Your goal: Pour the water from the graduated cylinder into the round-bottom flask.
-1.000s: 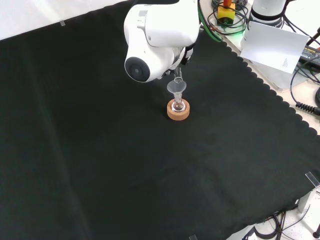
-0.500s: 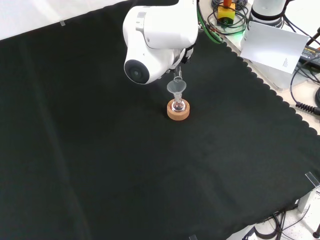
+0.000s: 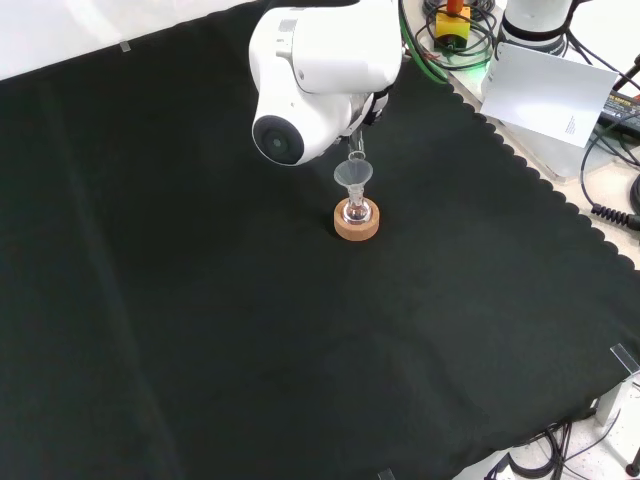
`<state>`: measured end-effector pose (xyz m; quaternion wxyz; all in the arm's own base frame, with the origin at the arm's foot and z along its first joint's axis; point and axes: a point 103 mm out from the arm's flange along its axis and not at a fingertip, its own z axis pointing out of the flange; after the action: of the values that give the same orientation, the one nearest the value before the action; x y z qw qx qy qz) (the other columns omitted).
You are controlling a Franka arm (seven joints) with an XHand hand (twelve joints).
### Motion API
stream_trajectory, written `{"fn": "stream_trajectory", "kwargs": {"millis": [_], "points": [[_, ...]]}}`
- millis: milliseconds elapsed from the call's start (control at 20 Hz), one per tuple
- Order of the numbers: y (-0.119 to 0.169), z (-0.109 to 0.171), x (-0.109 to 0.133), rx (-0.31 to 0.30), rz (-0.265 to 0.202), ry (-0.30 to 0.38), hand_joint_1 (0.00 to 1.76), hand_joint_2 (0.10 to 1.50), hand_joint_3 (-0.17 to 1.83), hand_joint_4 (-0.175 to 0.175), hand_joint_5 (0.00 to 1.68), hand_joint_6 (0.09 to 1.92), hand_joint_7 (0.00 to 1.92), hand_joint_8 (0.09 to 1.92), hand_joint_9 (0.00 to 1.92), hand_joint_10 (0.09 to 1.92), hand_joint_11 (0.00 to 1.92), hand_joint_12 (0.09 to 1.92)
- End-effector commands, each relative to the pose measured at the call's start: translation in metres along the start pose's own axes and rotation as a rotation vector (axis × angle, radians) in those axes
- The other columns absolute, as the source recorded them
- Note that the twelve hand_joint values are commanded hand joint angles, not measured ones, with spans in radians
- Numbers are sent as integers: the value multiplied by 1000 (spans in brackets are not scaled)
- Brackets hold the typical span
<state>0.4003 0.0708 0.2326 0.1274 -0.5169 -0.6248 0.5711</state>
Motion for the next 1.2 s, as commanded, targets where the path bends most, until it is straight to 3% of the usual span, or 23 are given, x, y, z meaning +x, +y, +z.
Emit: {"fn": "stream_trajectory", "kwargs": {"millis": [50,350,750,1000,1200], "points": [[0,0,-1,-38,-9,13,1260,1108,0,-175,972,989,1014,980,1446,87,1158,849],[2,2,-1,-91,-40,48,1259,1108,0,-175,972,990,1013,981,1445,87,1156,848],[5,9,-11,-198,-93,174,1259,1109,0,-175,969,994,1011,985,1444,87,1154,849],[4,12,-25,-370,-127,311,1259,1110,1,-175,968,996,1010,987,1444,87,1154,849],[6,11,-33,-435,-168,354,1258,1110,1,-175,967,998,1008,989,1444,87,1153,849]]}}
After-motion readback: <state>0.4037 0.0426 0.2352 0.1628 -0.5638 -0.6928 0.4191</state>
